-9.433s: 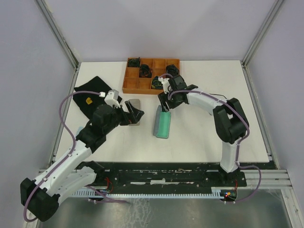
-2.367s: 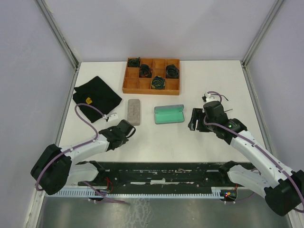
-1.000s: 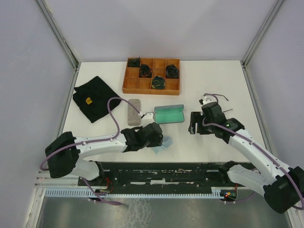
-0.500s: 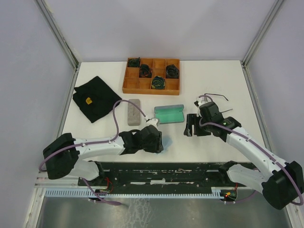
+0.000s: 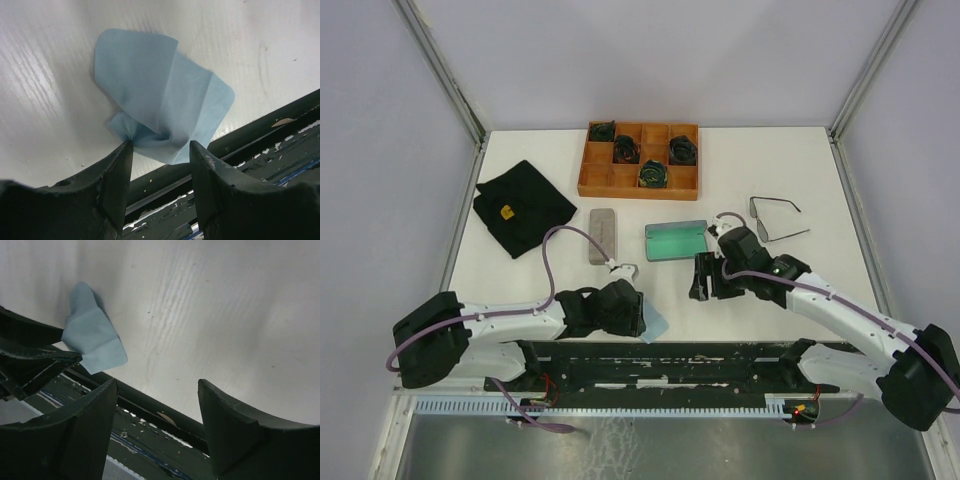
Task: Organize the sunglasses
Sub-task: Move the glasses cleaning cloth to the center of the board.
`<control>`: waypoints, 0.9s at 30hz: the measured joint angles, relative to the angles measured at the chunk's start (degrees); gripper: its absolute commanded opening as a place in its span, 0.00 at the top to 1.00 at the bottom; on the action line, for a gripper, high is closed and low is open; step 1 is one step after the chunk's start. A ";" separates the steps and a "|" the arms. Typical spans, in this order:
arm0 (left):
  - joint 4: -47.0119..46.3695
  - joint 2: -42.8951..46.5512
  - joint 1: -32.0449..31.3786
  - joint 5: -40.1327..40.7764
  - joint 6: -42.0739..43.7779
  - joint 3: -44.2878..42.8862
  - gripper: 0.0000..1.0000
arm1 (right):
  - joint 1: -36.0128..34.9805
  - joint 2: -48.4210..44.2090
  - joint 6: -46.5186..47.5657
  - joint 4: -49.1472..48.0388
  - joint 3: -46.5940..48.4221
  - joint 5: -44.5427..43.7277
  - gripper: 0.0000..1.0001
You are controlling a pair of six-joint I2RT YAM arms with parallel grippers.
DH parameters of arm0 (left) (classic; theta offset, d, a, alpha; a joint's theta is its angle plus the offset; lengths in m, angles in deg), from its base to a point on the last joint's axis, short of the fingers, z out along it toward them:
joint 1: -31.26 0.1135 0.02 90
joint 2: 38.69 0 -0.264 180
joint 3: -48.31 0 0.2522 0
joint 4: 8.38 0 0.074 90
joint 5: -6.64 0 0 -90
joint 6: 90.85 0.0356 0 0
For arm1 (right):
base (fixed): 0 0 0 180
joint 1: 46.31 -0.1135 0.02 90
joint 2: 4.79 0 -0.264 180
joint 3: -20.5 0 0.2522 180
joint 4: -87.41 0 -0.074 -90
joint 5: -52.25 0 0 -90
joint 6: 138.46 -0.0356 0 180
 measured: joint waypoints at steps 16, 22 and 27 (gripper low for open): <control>-2.73 1.86 0.00 0.83 -1.27 2.93 0.47 | -16.92 14.08 -14.08 -21.53 -4.98 -0.48 0.71; -2.75 2.58 0.00 1.33 -1.27 2.93 0.47 | -22.38 21.90 -17.14 -25.59 -3.61 -2.25 0.77; -2.67 4.90 0.00 1.68 -1.27 2.93 0.46 | -23.65 24.85 -18.58 -26.14 -2.97 -4.72 0.80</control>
